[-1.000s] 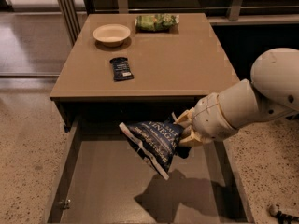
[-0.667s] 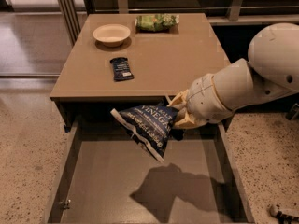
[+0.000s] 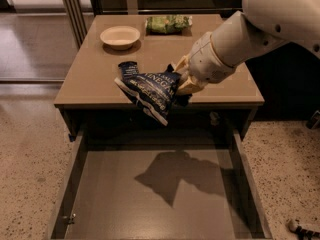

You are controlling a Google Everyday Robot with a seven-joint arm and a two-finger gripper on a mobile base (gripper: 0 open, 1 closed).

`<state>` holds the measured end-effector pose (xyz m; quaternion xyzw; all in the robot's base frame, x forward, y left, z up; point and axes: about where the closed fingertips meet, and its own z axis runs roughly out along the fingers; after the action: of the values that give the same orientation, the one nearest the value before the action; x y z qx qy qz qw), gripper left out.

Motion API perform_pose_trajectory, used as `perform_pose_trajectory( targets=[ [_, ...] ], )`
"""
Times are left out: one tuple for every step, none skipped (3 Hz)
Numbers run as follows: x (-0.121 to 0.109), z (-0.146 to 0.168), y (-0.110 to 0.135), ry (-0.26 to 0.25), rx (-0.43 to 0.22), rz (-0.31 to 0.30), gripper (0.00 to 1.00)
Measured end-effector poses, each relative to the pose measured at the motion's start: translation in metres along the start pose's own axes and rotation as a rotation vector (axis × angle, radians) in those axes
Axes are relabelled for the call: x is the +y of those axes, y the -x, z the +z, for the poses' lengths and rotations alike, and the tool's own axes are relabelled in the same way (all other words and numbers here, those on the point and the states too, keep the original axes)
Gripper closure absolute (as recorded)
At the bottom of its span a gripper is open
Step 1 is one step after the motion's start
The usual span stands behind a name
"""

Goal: Pick blue chip bag from top drawer and place on counter

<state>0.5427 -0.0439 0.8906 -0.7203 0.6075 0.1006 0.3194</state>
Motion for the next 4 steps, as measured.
perform_pose_trajectory(
  targets=[
    [-0.035,0.000,-0.012,-0.010,0.006,0.030,1.00],
    [-0.074,0.004,-0.046,-0.011,-0.007,0.112,1.00],
    [-0.093,0.005,-0.065,-0.013,-0.004,0.157,1.00],
    [-0.109,0.007,-0.082,-0.015,-0.001,0.198,1.00]
  ],
)
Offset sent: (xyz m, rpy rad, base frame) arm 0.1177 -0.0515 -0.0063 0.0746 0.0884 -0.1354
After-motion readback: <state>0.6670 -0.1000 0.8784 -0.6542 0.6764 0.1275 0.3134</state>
